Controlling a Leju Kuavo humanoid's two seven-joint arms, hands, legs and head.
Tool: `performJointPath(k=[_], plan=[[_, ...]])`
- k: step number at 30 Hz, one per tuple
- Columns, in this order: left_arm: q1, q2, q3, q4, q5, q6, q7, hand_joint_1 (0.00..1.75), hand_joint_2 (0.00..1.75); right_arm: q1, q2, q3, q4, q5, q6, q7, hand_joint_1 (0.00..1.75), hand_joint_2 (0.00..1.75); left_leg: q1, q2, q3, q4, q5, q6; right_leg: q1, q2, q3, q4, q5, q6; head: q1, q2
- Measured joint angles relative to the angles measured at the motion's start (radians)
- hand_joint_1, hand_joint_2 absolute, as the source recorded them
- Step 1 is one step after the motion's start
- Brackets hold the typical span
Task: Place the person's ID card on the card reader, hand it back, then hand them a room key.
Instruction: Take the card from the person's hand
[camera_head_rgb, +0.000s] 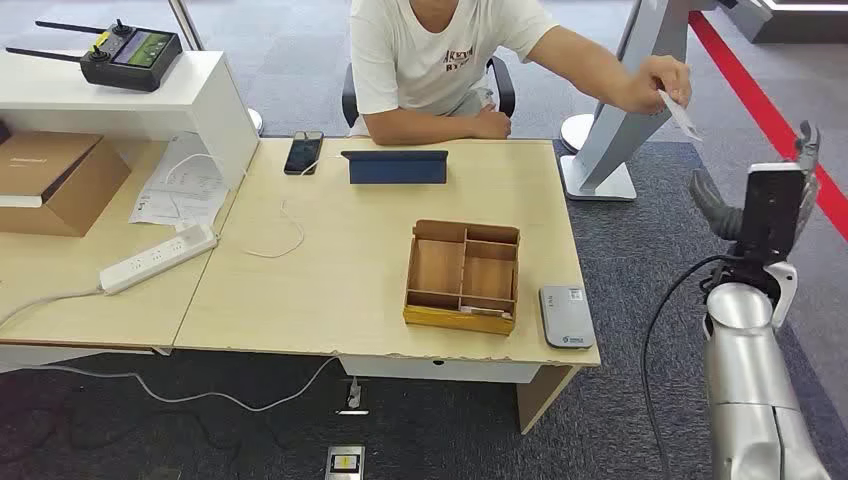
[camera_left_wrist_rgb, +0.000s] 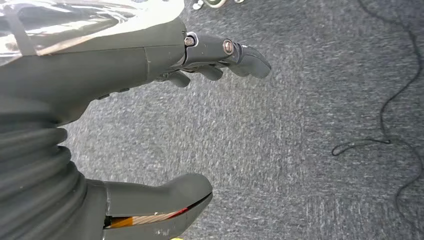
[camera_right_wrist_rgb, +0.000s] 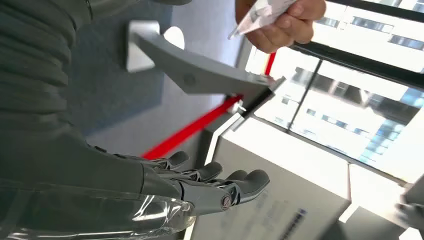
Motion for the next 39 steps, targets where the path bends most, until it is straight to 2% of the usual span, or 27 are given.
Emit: performJointPath(k=[2, 6, 8, 15, 26, 27, 31, 39], plan=[[0.0, 0.0, 0.0, 0.0, -0.003, 0.0, 0.0, 0.0, 1.75, 0.001, 0.001, 0.021, -0.012, 0.105, -0.036, -0.009, 0.0, 1.75, 0.0, 0.0, 0.0, 0.0, 0.0, 0.0, 0.0, 0.0, 0.0, 0.0, 0.0, 0.0, 0.0, 0.0], [0.0, 0.0, 0.0, 0.0, -0.012, 0.004, 0.003, 0.0, 1.75, 0.0, 0.017, 0.071, -0.037, 0.521, -0.151, -0.054, 0.0, 1.75, 0.0, 0.0, 0.0, 0.0, 0.0, 0.0, 0.0, 0.0, 0.0, 0.0, 0.0, 0.0, 0.0, 0.0], [0.0, 0.0, 0.0, 0.0, -0.015, 0.005, 0.006, 0.0, 1.75, -0.004, 0.032, 0.085, -0.039, 0.604, -0.163, -0.067, 0.0, 1.75, 0.0, 0.0, 0.0, 0.0, 0.0, 0.0, 0.0, 0.0, 0.0, 0.0, 0.0, 0.0, 0.0, 0.0], [0.0, 0.0, 0.0, 0.0, -0.016, 0.006, 0.01, 0.0, 1.75, -0.053, 0.076, 0.106, -0.021, 0.665, -0.166, -0.072, 0.0, 1.75, 0.0, 0.0, -0.001, 0.0, 0.0, 0.0, 0.0, 0.0, -0.001, 0.0, 0.001, 0.001, 0.0, 0.0], [0.001, 0.0, 0.0, 0.0, -0.017, 0.007, 0.006, 0.0, 1.75, -0.129, 0.094, 0.117, 0.079, 0.698, -0.166, -0.042, 0.0, 1.75, 0.0, 0.0, -0.002, 0.0, 0.0, 0.0, 0.0, 0.0, -0.002, 0.0, 0.001, 0.001, 0.0, 0.0], [0.001, 0.0, 0.0, 0.0, -0.017, 0.007, 0.004, 0.0, 1.75, -0.138, 0.095, 0.119, 0.094, 0.695, -0.166, -0.039, 0.04, 1.75, 0.0, 0.0, -0.002, 0.0, 0.0, 0.0, 0.0, 0.0, -0.002, 0.0, 0.001, 0.001, 0.0, 0.0], [0.0, 0.0, 0.0, 0.0, -0.018, 0.007, 0.002, 0.0, 1.75, -0.179, 0.096, 0.131, 0.156, 0.676, -0.165, -0.036, 1.75, 1.75, 0.0, 0.0, -0.002, 0.001, 0.0, 0.0, 0.0, 0.0, -0.002, 0.0, 0.001, 0.001, 0.0, 0.0], [0.0, 0.0, 0.0, 0.0, -0.019, 0.007, 0.001, 0.0, 1.75, -0.216, 0.097, 0.154, 0.225, 0.62, -0.15, -0.032, 1.75, 1.75, 0.0, 0.0, -0.002, 0.001, 0.0, 0.0, 0.0, 0.0, -0.002, 0.0, 0.001, 0.002, 0.0, 0.0]])
